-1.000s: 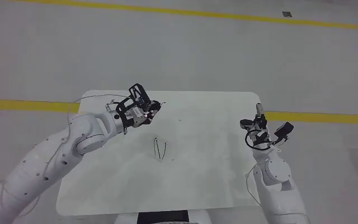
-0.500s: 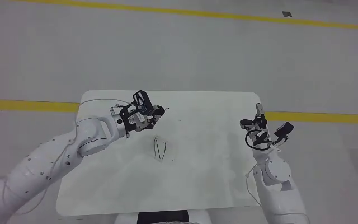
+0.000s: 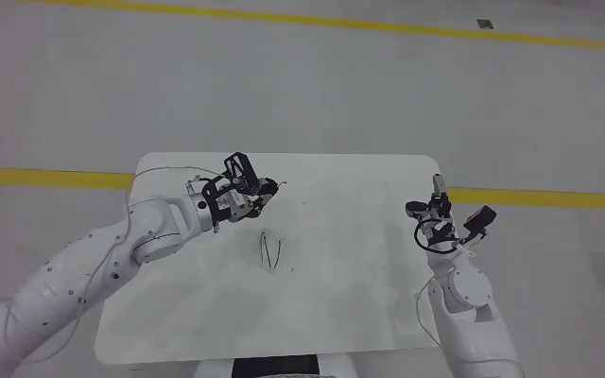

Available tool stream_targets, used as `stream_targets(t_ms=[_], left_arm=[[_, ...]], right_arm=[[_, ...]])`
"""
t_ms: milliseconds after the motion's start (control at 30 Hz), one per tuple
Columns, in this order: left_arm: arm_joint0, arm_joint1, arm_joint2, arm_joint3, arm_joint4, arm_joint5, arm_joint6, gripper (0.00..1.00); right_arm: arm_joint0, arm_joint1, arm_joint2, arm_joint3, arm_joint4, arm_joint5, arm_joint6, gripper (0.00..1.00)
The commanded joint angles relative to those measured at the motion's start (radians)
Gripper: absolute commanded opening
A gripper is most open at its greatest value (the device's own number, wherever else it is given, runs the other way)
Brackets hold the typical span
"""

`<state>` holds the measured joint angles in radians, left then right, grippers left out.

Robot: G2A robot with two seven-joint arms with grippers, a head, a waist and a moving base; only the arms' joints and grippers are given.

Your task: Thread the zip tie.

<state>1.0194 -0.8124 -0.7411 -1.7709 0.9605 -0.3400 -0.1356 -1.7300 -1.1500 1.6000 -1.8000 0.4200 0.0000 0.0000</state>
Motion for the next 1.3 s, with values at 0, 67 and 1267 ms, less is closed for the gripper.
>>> stream_targets(t_ms=[0,67,1267], left_arm=[[0.000,0.000,0.000,0.000,0.000,0.000,0.000,0.00],[0.000,0.000,0.000,0.000,0.000,0.000,0.000,0.00],[-0.001,0.006,0.022,-0.008,0.165,0.000,0.021,0.00]], right_arm=[[0.000,0.000,0.000,0.000,0.000,0.000,0.000,1.00],[0.000,0.000,0.000,0.000,0.000,0.000,0.000,1.00],[0.251,0.043,-0.101,0.002,-0.055,0.291,0.865,1.00]])
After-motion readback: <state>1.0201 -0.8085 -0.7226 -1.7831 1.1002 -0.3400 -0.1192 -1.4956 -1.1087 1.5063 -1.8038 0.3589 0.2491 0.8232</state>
